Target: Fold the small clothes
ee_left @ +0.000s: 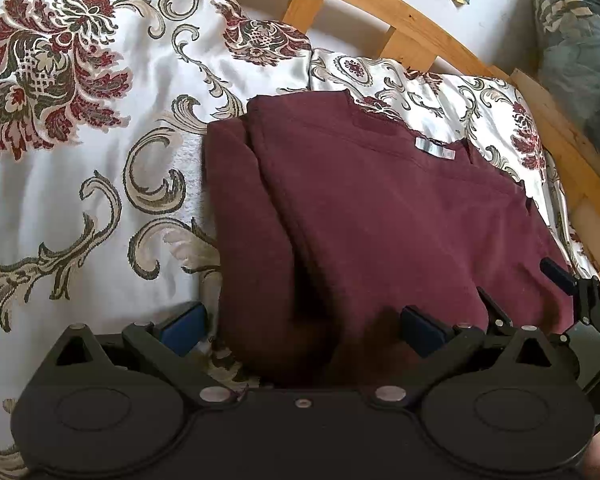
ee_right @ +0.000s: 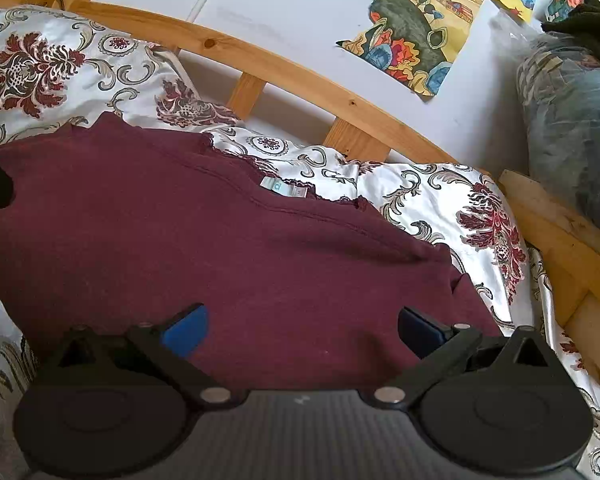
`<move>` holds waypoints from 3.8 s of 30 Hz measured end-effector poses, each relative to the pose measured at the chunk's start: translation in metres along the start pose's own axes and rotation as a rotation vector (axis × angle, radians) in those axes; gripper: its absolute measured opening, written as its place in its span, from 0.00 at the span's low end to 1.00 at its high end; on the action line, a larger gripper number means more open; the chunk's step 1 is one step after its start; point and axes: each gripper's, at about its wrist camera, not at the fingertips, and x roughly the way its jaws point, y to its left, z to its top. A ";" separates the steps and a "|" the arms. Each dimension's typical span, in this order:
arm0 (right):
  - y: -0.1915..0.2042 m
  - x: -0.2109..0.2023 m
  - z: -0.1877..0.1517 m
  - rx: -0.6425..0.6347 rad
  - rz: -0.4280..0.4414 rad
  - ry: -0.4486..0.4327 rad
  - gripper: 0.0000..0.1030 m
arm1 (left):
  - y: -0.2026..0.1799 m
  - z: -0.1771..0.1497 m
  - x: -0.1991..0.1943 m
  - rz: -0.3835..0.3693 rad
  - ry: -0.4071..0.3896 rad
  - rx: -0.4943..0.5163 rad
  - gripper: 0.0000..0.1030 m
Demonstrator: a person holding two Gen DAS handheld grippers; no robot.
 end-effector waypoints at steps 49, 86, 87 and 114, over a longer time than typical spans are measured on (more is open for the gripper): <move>-0.085 -0.035 -0.002 0.085 0.067 0.023 1.00 | -0.110 0.070 -0.029 0.135 -0.060 0.089 0.15; -0.145 -0.055 -0.058 0.324 -0.083 0.136 1.00 | -0.213 0.023 -0.012 -0.241 -0.153 0.323 0.99; -0.148 -0.058 -0.056 0.333 -0.089 0.118 1.00 | -0.207 0.020 -0.011 -0.213 -0.153 0.331 0.99; -0.191 0.094 0.037 0.758 0.494 0.296 0.68 | -0.187 -0.031 0.015 -0.051 -0.174 0.559 0.73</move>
